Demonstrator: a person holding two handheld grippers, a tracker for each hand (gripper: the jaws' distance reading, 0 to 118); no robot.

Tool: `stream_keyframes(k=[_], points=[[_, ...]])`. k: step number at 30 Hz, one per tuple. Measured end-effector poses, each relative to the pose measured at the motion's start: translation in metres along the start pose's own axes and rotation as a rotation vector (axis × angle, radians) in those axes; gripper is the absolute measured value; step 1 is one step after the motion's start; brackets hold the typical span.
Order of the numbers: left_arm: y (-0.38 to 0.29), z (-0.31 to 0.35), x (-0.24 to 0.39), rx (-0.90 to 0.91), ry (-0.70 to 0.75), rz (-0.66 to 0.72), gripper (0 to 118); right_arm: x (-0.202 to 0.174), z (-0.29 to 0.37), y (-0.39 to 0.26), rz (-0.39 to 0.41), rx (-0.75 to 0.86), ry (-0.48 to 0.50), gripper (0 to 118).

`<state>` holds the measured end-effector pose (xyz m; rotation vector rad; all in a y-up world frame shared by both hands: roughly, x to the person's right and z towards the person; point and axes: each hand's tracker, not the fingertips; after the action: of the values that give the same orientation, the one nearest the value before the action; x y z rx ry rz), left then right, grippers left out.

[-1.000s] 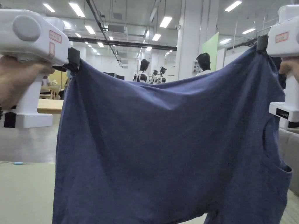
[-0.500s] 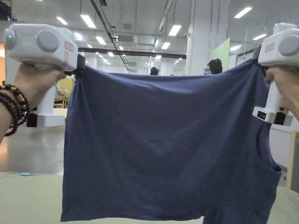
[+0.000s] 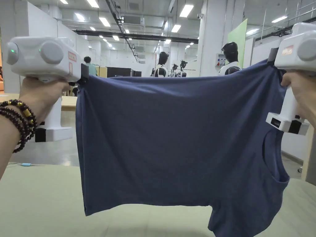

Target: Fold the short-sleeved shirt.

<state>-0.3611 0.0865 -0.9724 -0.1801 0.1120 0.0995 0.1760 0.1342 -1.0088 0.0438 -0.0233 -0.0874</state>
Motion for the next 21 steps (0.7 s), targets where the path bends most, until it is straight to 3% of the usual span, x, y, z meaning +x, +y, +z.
stream_keyframes(k=[13, 21], points=[[-0.124, -0.034, -0.004, -0.133, -0.027, 0.028, 6, 0.017, -0.008, -0.114, 0.003, -0.147, 0.025, 1], [-0.141, -0.016, -0.006, -0.143, -0.050, 0.054, 6, 0.023, 0.016, -0.122, -0.008, -0.158, 0.032, 1]])
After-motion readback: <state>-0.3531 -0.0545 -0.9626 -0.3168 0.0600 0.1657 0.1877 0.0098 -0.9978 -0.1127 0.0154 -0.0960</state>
